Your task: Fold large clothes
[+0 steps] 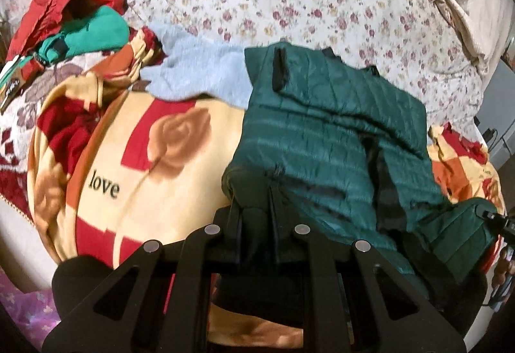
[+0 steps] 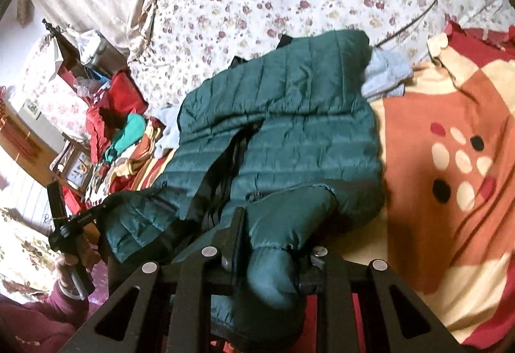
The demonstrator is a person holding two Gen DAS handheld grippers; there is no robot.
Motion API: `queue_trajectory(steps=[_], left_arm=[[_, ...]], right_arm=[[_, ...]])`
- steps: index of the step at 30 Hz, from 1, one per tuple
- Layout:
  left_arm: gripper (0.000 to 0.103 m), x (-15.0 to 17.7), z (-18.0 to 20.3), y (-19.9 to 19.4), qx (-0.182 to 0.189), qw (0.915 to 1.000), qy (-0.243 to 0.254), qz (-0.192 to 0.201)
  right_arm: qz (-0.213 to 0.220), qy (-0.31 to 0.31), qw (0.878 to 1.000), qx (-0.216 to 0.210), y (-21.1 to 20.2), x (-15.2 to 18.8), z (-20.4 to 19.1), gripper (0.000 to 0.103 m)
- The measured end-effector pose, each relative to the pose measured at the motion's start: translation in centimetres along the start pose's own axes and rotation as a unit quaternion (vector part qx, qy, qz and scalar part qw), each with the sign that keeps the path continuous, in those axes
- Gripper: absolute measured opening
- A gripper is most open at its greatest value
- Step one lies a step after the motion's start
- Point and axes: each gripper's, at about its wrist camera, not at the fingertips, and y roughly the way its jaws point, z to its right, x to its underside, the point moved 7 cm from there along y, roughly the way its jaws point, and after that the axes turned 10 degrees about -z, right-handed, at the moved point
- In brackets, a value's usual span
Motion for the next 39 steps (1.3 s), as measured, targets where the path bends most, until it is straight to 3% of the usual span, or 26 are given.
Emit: queue_trajectory(steps=[8,16,27,39], left_arm=[[0.013,-5.9,1.0,-0.3,-0.005,0.9986,-0.007,0.053],[0.012,-10.9,2.0,1.6,-0.022,0.9968,-0.011,0.075],[0.012,-12.6,2.8,2.9,-0.036,0.9962,-0.003,0.079],[0.013,-16.1,3.5,3.8,-0.052,0.9937,-0.008,0.099]], right_arm=[[0.045,0.005,0.999,0.011,-0.7,-5.3,0.8,0.021],[0.075,0.011,0.997,0.022,-0.3,-11.0,1.6,0.021],[0.068,0.021,0.997,0.024,1.0,-12.5,3.0,0.021],[0.079,0.017,0.995,0.058,1.5,-15.7,3.8,0.021]])
